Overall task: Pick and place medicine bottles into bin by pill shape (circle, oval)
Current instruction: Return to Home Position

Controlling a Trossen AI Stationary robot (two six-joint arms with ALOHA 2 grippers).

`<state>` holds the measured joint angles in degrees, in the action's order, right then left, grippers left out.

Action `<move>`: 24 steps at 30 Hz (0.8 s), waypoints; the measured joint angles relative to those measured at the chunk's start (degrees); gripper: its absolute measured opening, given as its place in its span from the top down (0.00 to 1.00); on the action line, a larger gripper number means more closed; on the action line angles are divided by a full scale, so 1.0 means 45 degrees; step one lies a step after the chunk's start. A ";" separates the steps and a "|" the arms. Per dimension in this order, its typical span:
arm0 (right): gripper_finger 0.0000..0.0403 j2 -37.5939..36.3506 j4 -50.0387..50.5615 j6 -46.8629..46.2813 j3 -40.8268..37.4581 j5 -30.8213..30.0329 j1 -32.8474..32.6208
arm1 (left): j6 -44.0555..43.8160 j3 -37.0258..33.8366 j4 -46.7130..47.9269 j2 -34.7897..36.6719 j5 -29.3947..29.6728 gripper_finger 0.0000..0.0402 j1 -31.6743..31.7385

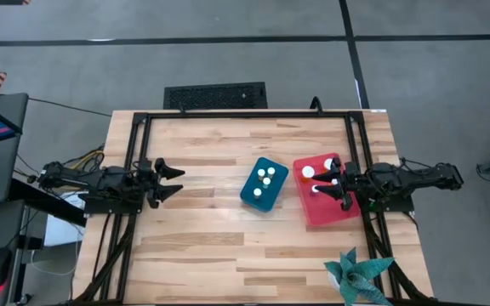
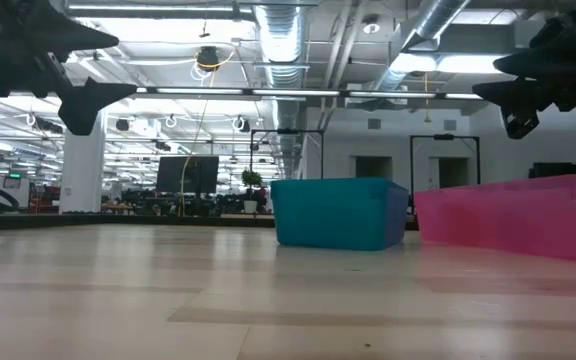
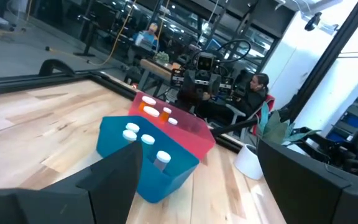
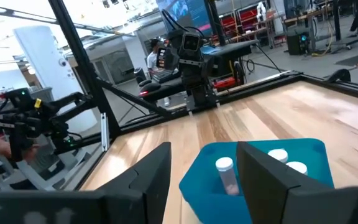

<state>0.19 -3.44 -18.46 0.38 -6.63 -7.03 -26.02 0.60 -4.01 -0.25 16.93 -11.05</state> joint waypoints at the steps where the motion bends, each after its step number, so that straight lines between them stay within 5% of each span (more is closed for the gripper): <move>1: 0.52 0.0000 0.0000 0.0000 0.0000 0.0001 0.0000 | 0.0000 0.0000 0.0000 0.0000 0.0000 0.22 0.0000; 24: 0.52 0.0000 0.0005 -0.0019 -0.0015 -0.0010 0.0000 | -0.0024 -0.0015 0.0005 0.0000 -0.0015 0.22 0.0000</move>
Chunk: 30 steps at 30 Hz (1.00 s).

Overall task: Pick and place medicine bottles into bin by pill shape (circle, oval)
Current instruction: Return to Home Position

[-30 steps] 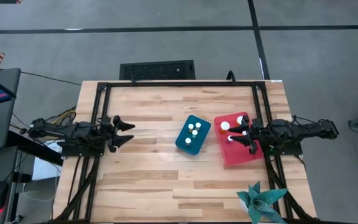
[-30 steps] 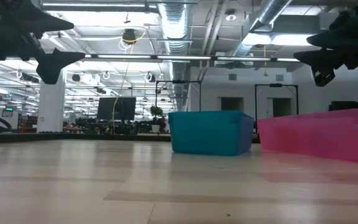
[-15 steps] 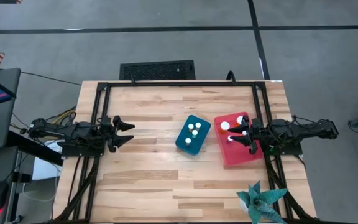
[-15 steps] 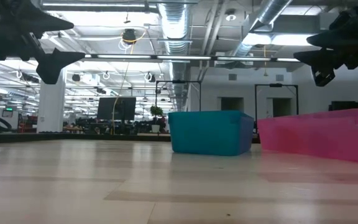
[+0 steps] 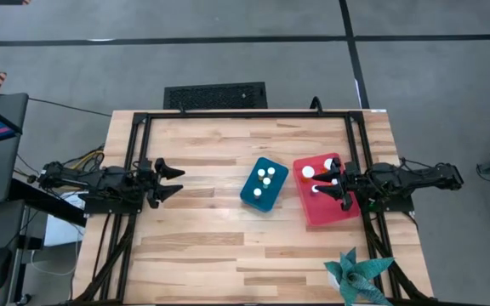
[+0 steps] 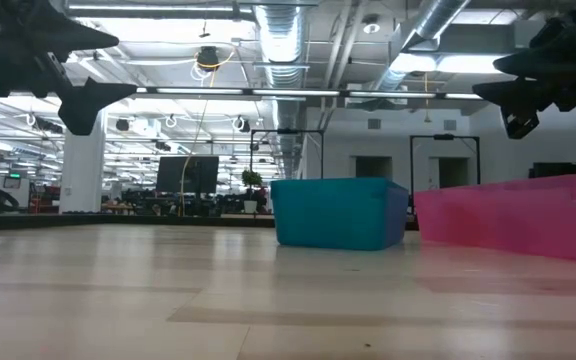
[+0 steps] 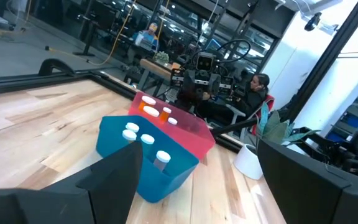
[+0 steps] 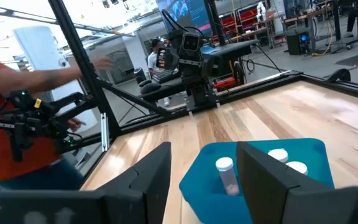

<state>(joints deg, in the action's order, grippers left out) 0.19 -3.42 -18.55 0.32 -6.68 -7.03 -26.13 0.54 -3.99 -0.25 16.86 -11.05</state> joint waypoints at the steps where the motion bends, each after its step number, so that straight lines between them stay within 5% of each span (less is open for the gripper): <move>1: 0.53 0.0000 0.0000 0.0000 0.0000 0.0000 0.0000 | 0.0000 0.0000 0.0000 0.0000 0.0000 0.22 0.0000; 30: 0.53 0.0000 0.0000 0.0015 -0.0005 0.0000 -0.0004 | -0.0002 -0.0010 0.0000 -0.0004 0.0000 0.22 0.0000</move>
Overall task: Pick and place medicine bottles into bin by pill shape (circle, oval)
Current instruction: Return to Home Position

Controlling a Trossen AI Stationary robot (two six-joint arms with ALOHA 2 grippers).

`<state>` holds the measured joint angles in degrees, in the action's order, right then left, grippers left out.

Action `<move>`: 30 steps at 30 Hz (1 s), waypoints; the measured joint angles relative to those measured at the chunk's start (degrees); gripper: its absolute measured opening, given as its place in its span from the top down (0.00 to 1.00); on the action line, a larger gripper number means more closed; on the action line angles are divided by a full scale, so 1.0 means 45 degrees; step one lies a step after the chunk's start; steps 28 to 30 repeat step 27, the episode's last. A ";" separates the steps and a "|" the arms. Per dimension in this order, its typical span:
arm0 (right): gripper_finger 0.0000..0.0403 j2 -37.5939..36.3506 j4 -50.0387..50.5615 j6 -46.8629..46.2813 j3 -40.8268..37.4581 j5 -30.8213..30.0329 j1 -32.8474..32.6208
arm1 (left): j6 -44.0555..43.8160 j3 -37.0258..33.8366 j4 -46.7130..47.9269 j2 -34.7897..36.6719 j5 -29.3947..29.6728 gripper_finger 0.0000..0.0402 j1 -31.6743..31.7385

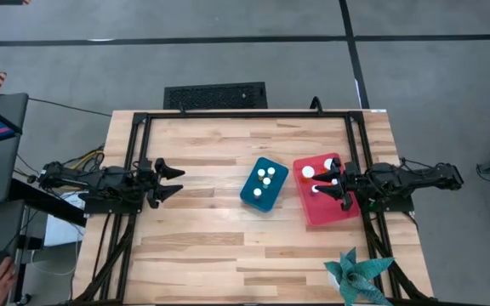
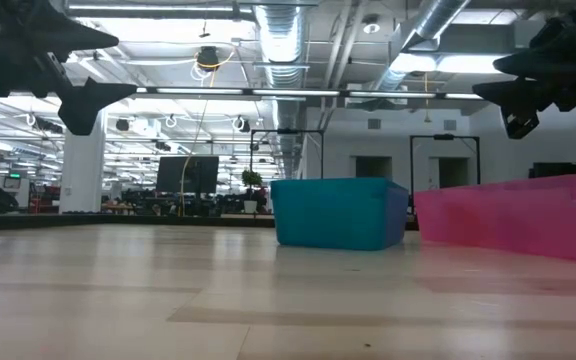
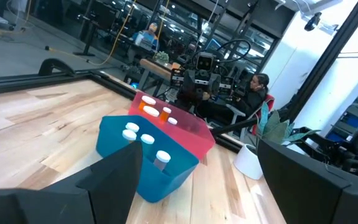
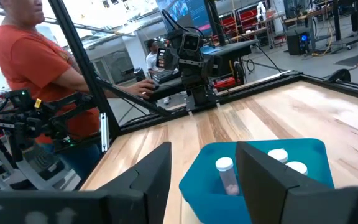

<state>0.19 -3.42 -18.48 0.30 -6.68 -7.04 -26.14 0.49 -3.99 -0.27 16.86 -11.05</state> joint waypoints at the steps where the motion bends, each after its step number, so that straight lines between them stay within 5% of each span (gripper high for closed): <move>1: 0.53 0.0000 0.0000 0.0000 0.0000 0.0000 -0.0001 | 0.0002 0.0000 0.0003 -0.0001 0.0000 0.22 0.0000; 30: 0.54 0.0000 0.0000 -0.0010 0.0000 0.0000 0.0000 | -0.0002 0.0000 0.0000 -0.0001 0.0000 0.22 0.0000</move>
